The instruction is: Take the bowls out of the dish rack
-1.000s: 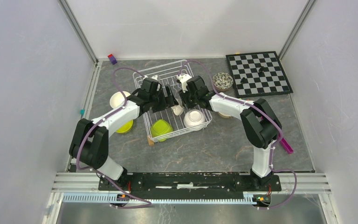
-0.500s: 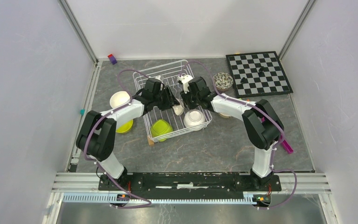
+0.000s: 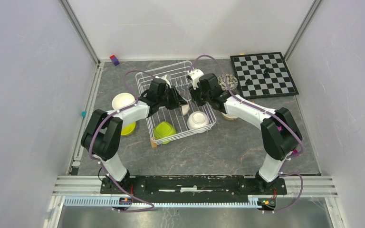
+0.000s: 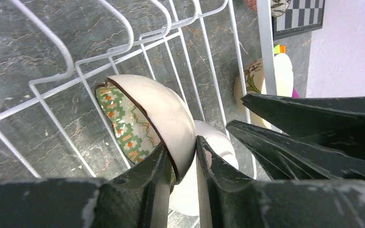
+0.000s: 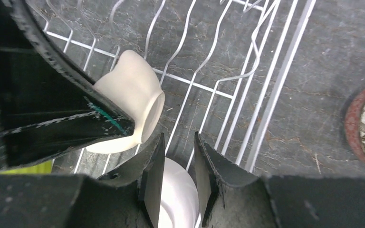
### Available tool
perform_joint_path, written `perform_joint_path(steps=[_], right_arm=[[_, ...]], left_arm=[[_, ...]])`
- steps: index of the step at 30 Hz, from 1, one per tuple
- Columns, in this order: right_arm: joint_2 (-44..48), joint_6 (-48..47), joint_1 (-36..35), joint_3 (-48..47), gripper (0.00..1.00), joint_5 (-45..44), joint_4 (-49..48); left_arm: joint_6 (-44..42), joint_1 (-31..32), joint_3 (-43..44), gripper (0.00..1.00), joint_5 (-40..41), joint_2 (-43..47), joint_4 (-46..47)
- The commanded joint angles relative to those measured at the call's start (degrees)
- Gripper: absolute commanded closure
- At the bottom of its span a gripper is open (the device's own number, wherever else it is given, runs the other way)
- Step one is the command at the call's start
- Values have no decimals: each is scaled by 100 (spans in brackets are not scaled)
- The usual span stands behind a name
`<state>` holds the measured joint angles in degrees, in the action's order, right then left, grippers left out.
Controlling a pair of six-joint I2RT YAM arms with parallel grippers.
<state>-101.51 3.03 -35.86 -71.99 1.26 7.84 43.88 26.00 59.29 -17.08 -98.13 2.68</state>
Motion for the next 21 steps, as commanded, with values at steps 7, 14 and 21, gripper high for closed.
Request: perform_joint_path(steps=[7,14,21], right_arm=[[1054,-241,53,325,65,-432,-182],[1741,-244,61,805,65,-934,-547],[2339,-257,67,1470,65,-1228,-1137]], left_arm=[[-41,-33,112,96,-354,5,781],[-89,-33,-29,98,-607,421,1219],[-176,-33,-124,98,-886,1078,1183]])
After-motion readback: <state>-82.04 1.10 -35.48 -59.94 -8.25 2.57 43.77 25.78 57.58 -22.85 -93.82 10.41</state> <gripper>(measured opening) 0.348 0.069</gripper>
